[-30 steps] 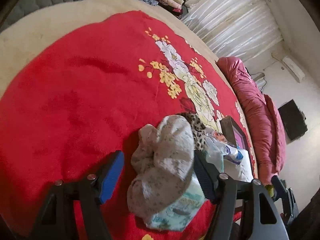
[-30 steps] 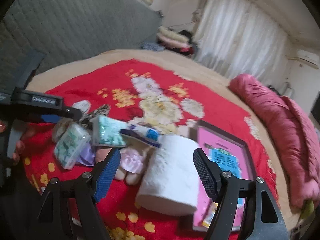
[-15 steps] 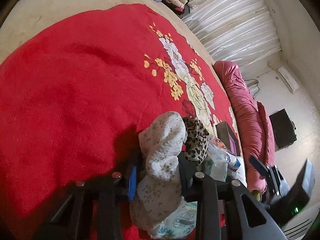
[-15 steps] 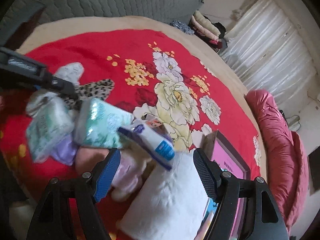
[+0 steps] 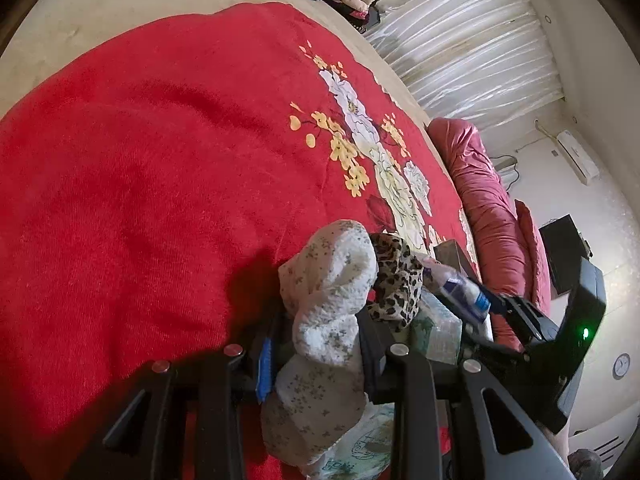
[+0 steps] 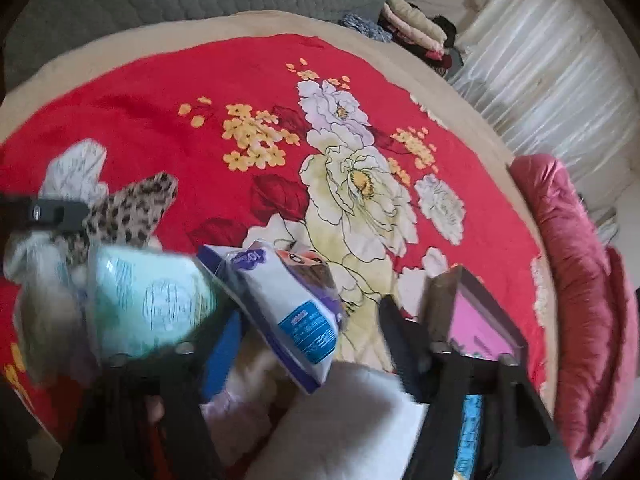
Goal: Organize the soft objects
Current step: 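Grasp the white floral cloth with left tool while right tool grasps the blue-white packet, then carry the floral cloth and blue-white packet over the pink tray with both tools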
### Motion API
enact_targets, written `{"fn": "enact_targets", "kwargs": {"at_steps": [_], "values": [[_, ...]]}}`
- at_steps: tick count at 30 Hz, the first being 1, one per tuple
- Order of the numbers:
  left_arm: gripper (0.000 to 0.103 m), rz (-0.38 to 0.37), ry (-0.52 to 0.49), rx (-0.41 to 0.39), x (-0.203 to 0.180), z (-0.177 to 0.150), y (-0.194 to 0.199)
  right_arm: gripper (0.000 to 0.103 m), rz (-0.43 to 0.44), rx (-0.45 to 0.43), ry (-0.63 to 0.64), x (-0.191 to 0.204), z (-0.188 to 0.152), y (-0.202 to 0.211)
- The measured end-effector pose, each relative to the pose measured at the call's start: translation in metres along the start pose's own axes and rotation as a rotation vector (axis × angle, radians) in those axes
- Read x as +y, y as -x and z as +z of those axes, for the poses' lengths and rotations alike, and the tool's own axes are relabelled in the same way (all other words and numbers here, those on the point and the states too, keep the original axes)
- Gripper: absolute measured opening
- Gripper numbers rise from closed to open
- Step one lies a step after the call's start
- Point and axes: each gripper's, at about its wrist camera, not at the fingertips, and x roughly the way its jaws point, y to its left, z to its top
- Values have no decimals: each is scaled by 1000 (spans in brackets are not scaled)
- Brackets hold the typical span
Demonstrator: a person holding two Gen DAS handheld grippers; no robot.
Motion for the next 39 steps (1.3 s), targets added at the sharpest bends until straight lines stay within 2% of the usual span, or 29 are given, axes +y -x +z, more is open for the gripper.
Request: {"fn": "enact_targets", "kwargs": {"at_steps": [4, 5, 6, 8, 11, 19, 24, 29, 39], "values": [[34, -6, 1, 2, 1, 1, -1, 35, 57, 25, -85, -10, 3, -9], [34, -10, 1, 2, 2, 1, 0, 27, 65, 22, -104, -12, 3, -9], [33, -12, 1, 0, 2, 1, 0, 24, 73, 16, -128, -15, 2, -9], [22, -18, -3, -6, 1, 1, 1, 22, 90, -11, -178, -22, -1, -3], [18, -16, -16, -18, -1, 1, 2, 17, 124, -64, -260, -32, -7, 9], [15, -16, -66, -122, -10, 3, 25, 16, 170, -196, -427, -49, -22, 50], [15, -41, -89, -184, -14, 5, 42, 16, 248, -253, -529, -56, -32, 71], [15, -22, -120, -200, -20, 2, 51, 16, 286, -282, -593, -55, -52, 91], [15, 25, -216, -218, -46, -18, 67, 16, 297, -328, -685, -71, -90, 118]]}}
